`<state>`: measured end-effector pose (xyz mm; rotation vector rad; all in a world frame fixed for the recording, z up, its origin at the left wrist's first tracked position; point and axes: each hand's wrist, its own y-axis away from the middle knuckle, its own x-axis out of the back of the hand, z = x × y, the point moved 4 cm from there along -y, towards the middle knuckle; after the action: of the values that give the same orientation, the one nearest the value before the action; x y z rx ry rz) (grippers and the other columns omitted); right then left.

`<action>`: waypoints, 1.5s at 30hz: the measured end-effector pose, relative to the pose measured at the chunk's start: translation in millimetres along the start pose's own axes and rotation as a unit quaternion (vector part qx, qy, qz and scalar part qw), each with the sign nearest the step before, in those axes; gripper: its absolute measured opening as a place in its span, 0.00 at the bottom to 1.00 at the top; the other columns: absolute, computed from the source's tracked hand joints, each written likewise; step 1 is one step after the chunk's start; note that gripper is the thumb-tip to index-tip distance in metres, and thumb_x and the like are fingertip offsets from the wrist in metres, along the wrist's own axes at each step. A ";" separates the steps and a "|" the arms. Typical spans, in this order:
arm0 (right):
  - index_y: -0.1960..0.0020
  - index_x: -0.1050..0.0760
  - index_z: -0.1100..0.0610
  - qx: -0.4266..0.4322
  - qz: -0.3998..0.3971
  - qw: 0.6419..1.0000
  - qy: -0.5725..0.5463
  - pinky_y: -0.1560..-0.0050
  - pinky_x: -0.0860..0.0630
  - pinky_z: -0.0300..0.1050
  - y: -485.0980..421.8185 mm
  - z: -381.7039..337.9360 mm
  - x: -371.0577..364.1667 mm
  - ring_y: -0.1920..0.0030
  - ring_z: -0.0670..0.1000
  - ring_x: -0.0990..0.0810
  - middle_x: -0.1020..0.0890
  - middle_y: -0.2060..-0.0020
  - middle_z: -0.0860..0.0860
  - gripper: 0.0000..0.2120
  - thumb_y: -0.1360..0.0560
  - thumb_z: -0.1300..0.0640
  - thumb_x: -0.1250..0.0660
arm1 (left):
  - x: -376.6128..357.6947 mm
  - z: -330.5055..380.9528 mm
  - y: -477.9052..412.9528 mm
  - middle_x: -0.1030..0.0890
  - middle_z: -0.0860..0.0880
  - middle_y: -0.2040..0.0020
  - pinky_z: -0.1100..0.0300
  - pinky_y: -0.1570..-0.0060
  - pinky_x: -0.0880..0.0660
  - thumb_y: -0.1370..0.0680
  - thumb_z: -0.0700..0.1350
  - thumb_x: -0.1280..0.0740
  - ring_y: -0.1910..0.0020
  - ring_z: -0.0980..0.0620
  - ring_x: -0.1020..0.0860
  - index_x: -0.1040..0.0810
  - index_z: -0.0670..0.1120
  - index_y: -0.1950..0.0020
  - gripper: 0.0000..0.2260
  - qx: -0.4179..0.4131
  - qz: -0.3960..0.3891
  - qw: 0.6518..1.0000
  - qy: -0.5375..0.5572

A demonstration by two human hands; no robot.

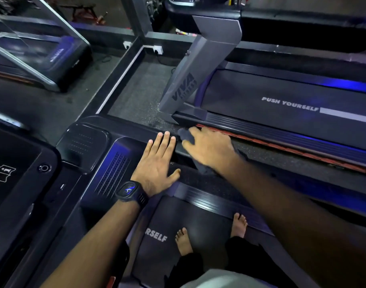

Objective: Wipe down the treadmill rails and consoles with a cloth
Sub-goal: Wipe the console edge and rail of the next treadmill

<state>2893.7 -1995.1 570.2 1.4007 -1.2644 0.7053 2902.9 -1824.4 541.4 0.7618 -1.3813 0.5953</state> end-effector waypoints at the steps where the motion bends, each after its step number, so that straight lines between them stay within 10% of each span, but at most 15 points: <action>1: 0.29 0.29 0.51 -0.027 -0.041 0.998 -0.030 0.39 0.27 0.57 -8.0 6.5 3.1 0.35 0.64 0.24 0.23 0.33 0.57 0.27 0.20 0.37 0.47 | -0.4 0.9 0.4 0.52 0.42 0.18 0.45 0.21 0.55 0.29 0.64 0.50 0.19 0.44 0.55 0.51 0.41 0.19 0.43 -0.002 -0.002 1.000 -0.003; 5: 0.30 0.28 0.54 -0.125 -0.003 0.992 -0.017 0.41 0.28 0.59 9.1 13.1 -0.9 0.37 0.65 0.24 0.22 0.35 0.58 0.26 0.20 0.39 0.47 | -1.5 1.2 2.3 0.52 0.43 0.18 0.45 0.21 0.55 0.28 0.64 0.51 0.19 0.45 0.55 0.52 0.42 0.18 0.43 -0.010 0.001 1.000 -0.003; 10: 0.25 0.35 0.49 -0.009 0.084 0.992 0.096 0.46 0.26 0.57 31.2 -14.6 -11.9 0.41 0.63 0.23 0.25 0.33 0.54 0.27 0.20 0.38 0.46 | -4.1 -0.9 -0.7 0.50 0.42 0.18 0.44 0.22 0.53 0.29 0.64 0.51 0.19 0.44 0.53 0.49 0.42 0.19 0.43 -0.025 0.010 1.000 -0.006; 17: 0.29 0.29 0.53 -0.164 -0.006 0.986 -0.016 0.41 0.29 0.58 10.2 13.4 -0.2 0.36 0.65 0.25 0.23 0.34 0.58 0.27 0.19 0.39 0.48 | -6.5 -1.3 0.9 0.54 0.42 0.18 0.44 0.22 0.56 0.29 0.66 0.53 0.19 0.44 0.57 0.53 0.43 0.18 0.44 -0.030 0.006 0.999 -0.010; 23: 0.26 0.34 0.49 -0.013 0.064 0.997 0.050 0.42 0.27 0.58 23.4 -4.4 -5.9 0.38 0.63 0.24 0.25 0.32 0.53 0.27 0.20 0.37 0.45 | -6.4 3.3 -2.1 0.53 0.41 0.18 0.43 0.22 0.57 0.29 0.66 0.53 0.19 0.43 0.57 0.53 0.42 0.18 0.45 -0.019 -0.001 1.000 -0.004; 27: 0.28 0.31 0.51 -0.060 -0.086 0.994 -0.006 0.40 0.28 0.56 2.2 24.9 7.3 0.33 0.63 0.25 0.24 0.32 0.57 0.28 0.19 0.36 0.48 | -4.0 13.9 -2.7 0.55 0.42 0.18 0.42 0.22 0.58 0.30 0.67 0.54 0.19 0.43 0.59 0.55 0.43 0.18 0.45 0.002 -0.006 1.000 0.009; 33: 0.26 0.35 0.51 -0.012 0.057 0.993 0.104 0.46 0.26 0.58 39.9 7.9 -8.5 0.42 0.63 0.22 0.24 0.35 0.55 0.28 0.19 0.36 0.48 | -8.1 22.7 -3.8 0.57 0.43 0.18 0.44 0.22 0.61 0.30 0.67 0.53 0.20 0.44 0.61 0.56 0.43 0.18 0.46 0.018 -0.002 1.000 0.012; 39: 0.29 0.29 0.53 -0.080 -0.076 0.993 -0.042 0.40 0.28 0.57 -2.5 33.1 7.8 0.34 0.64 0.24 0.23 0.33 0.58 0.27 0.19 0.39 0.51 | -7.0 29.2 -3.2 0.57 0.43 0.18 0.45 0.23 0.63 0.31 0.66 0.53 0.20 0.44 0.61 0.56 0.43 0.18 0.46 0.031 0.003 0.999 0.016; 45: 0.24 0.37 0.50 -0.010 0.064 0.993 0.095 0.45 0.27 0.60 49.6 11.5 -10.5 0.42 0.63 0.23 0.25 0.33 0.55 0.28 0.19 0.38 0.46 | -6.9 33.5 -1.9 0.55 0.42 0.18 0.43 0.22 0.60 0.31 0.65 0.50 0.19 0.43 0.59 0.53 0.43 0.18 0.46 0.036 0.009 0.999 0.026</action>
<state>2841.7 -1996.1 573.2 1.2128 -1.2142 0.8913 2882.3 -1851.0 535.1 0.7874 -1.3266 0.6769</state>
